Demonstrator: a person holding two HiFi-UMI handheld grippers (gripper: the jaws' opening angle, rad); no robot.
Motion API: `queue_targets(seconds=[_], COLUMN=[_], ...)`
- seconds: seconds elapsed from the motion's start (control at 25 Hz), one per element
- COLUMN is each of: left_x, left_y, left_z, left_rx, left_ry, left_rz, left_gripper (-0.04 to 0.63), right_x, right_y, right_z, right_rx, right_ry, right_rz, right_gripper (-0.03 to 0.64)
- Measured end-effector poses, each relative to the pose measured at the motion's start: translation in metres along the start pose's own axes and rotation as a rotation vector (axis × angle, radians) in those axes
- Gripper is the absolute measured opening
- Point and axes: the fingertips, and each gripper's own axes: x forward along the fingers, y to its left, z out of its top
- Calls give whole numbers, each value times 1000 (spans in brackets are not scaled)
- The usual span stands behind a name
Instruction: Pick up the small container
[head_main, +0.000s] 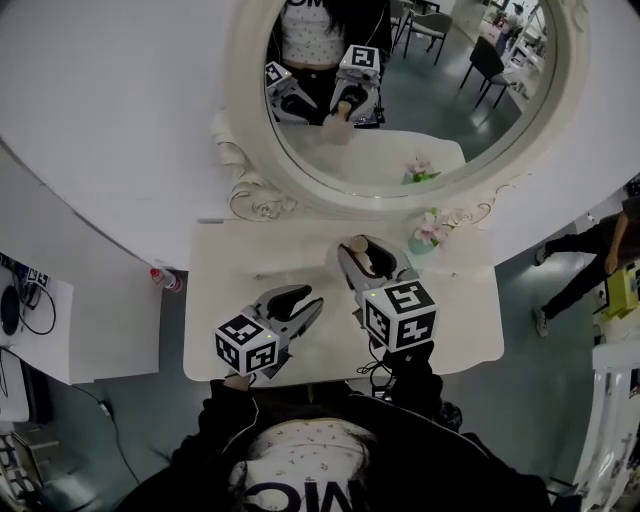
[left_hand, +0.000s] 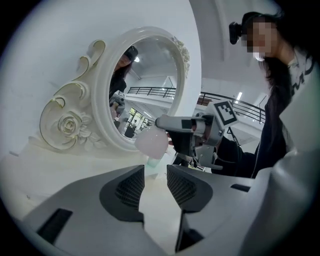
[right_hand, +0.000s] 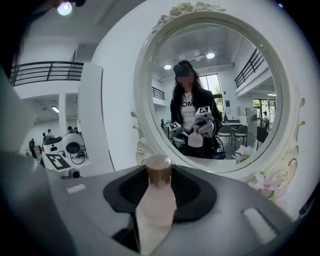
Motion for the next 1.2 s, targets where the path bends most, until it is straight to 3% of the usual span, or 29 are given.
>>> queue_targets(seconds=[0.28, 0.68, 1.2], left_x=[-3, -19, -35], left_y=[-7, -22, -44], left_z=[-4, -5, -25], left_rx=[-12, -3, 16], left_ry=[9, 4, 30], left_rz=[-85, -181, -262], left_gripper=[200, 207, 207], right_x=[-16, -27, -51], right_y=[45, 87, 102], right_z=[6, -8, -27], right_rx=[7, 13, 65], right_ry=[-16, 6, 7], right_rz=[53, 44, -44], right_gripper=[150, 150, 149])
